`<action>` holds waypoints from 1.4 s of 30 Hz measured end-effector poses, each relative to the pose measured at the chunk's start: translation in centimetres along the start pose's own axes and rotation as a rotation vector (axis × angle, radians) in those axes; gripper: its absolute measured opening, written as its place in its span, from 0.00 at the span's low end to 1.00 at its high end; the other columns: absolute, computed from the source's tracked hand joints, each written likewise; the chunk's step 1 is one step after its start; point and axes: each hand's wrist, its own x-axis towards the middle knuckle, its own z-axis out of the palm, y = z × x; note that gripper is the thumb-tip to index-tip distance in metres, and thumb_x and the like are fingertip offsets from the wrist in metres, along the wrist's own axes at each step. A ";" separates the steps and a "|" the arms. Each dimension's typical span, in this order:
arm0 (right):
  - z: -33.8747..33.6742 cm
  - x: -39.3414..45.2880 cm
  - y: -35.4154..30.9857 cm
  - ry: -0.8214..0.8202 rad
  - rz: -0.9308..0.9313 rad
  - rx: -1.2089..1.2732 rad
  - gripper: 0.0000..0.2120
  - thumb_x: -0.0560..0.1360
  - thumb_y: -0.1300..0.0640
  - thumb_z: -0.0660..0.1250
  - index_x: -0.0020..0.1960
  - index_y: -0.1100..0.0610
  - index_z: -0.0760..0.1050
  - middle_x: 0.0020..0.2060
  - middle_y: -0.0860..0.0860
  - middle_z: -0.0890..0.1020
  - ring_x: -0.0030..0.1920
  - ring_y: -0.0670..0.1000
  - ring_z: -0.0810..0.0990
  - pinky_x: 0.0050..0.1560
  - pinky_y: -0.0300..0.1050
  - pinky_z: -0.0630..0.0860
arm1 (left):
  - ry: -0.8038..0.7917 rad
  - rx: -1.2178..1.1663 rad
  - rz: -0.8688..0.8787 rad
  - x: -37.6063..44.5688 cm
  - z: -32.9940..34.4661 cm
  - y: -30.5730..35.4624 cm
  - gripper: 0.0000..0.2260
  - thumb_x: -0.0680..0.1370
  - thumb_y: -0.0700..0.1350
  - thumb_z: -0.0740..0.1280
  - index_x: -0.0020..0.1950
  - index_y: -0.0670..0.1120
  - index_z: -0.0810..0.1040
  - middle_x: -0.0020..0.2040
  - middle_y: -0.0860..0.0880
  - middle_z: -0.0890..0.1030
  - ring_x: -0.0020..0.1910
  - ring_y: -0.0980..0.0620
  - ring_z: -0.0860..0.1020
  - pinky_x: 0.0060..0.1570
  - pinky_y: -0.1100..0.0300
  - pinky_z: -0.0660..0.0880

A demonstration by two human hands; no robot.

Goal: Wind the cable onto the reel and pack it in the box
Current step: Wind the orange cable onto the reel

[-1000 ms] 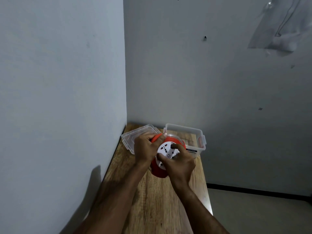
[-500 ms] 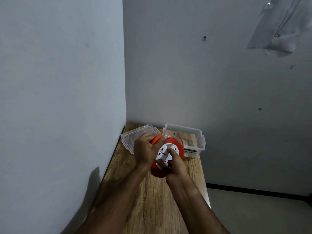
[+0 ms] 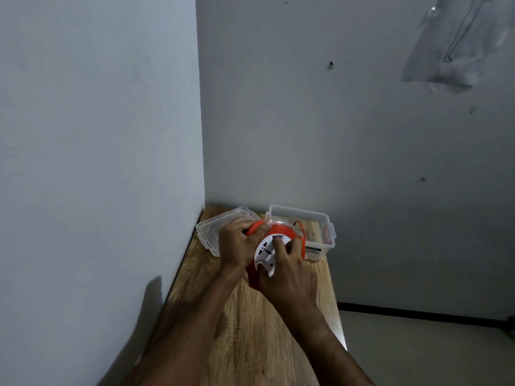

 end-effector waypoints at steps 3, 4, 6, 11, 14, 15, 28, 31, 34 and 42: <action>0.4 0.4 0.2 0.024 0.004 0.064 0.35 0.63 0.35 0.77 0.64 0.50 0.73 0.61 0.54 0.76 0.49 0.53 0.82 0.44 0.37 0.74 | -0.014 0.002 0.010 0.0 -0.1 -0.2 0.11 0.75 0.53 0.75 0.46 0.46 0.86 0.41 0.56 0.83 0.38 0.58 0.83 0.38 0.71 0.78; 0.6 0.5 0.2 0.050 0.005 0.099 0.34 0.63 0.38 0.79 0.63 0.52 0.74 0.60 0.54 0.78 0.50 0.54 0.82 0.45 0.39 0.77 | -0.012 -0.004 0.012 0.0 -0.1 -0.2 0.10 0.75 0.53 0.76 0.46 0.46 0.86 0.41 0.56 0.83 0.38 0.58 0.83 0.37 0.72 0.78; 0.8 0.6 0.3 0.081 0.002 0.166 0.32 0.63 0.43 0.81 0.62 0.54 0.76 0.57 0.53 0.81 0.51 0.55 0.84 0.48 0.44 0.81 | -0.012 -0.007 0.012 0.0 -0.2 -0.3 0.10 0.75 0.53 0.76 0.46 0.46 0.86 0.41 0.55 0.84 0.38 0.60 0.82 0.38 0.71 0.80; 0.6 0.5 0.2 0.108 0.098 0.359 0.30 0.65 0.47 0.82 0.64 0.53 0.78 0.57 0.51 0.84 0.53 0.49 0.84 0.52 0.36 0.79 | 0.019 -0.008 0.048 0.1 -0.6 -0.3 0.12 0.75 0.54 0.76 0.47 0.45 0.87 0.42 0.53 0.87 0.38 0.57 0.84 0.37 0.65 0.82; 0.5 0.4 -0.4 0.178 0.232 0.526 0.27 0.63 0.47 0.82 0.59 0.51 0.80 0.53 0.46 0.84 0.49 0.45 0.83 0.42 0.25 0.75 | 0.039 -0.018 0.054 0.1 -0.6 -0.2 0.12 0.75 0.53 0.76 0.48 0.45 0.88 0.43 0.52 0.87 0.38 0.58 0.84 0.37 0.63 0.82; 0.5 0.5 -0.6 0.199 0.274 0.557 0.26 0.62 0.47 0.83 0.57 0.50 0.80 0.51 0.46 0.84 0.48 0.45 0.83 0.40 0.25 0.75 | 0.048 -0.015 0.054 0.1 -0.6 -0.2 0.12 0.75 0.54 0.76 0.48 0.45 0.88 0.43 0.51 0.88 0.39 0.58 0.84 0.38 0.62 0.83; -0.3 2.9 -2.9 -0.047 1.421 1.667 0.38 0.76 0.49 0.73 0.77 0.61 0.58 0.69 0.63 0.72 0.66 0.62 0.74 0.61 0.57 0.74 | 0.061 0.085 0.201 -0.8 0.1 -0.1 0.20 0.75 0.62 0.72 0.46 0.45 0.87 0.42 0.51 0.87 0.40 0.56 0.83 0.39 0.57 0.83; -0.8 3.0 -2.4 -0.166 1.329 1.715 0.36 0.76 0.50 0.72 0.75 0.63 0.59 0.65 0.62 0.74 0.56 0.59 0.78 0.54 0.54 0.77 | 0.054 0.079 0.145 -0.3 -0.3 -0.3 0.15 0.75 0.57 0.75 0.47 0.45 0.88 0.43 0.51 0.87 0.40 0.56 0.83 0.40 0.59 0.83; -0.3 2.0 -1.5 -0.155 1.098 1.459 0.21 0.74 0.55 0.75 0.60 0.61 0.71 0.54 0.55 0.81 0.48 0.55 0.83 0.42 0.49 0.79 | 0.093 0.008 0.001 -0.1 -0.6 -0.3 0.15 0.75 0.56 0.74 0.47 0.45 0.88 0.43 0.52 0.87 0.39 0.57 0.84 0.39 0.57 0.84; 1.4 -0.4 -0.3 0.324 0.003 0.147 0.24 0.71 0.46 0.76 0.63 0.56 0.78 0.53 0.54 0.84 0.44 0.51 0.85 0.41 0.43 0.83 | 0.066 -0.005 -0.082 0.5 -0.5 0.3 0.13 0.76 0.53 0.75 0.47 0.42 0.86 0.43 0.55 0.84 0.37 0.61 0.81 0.39 0.65 0.80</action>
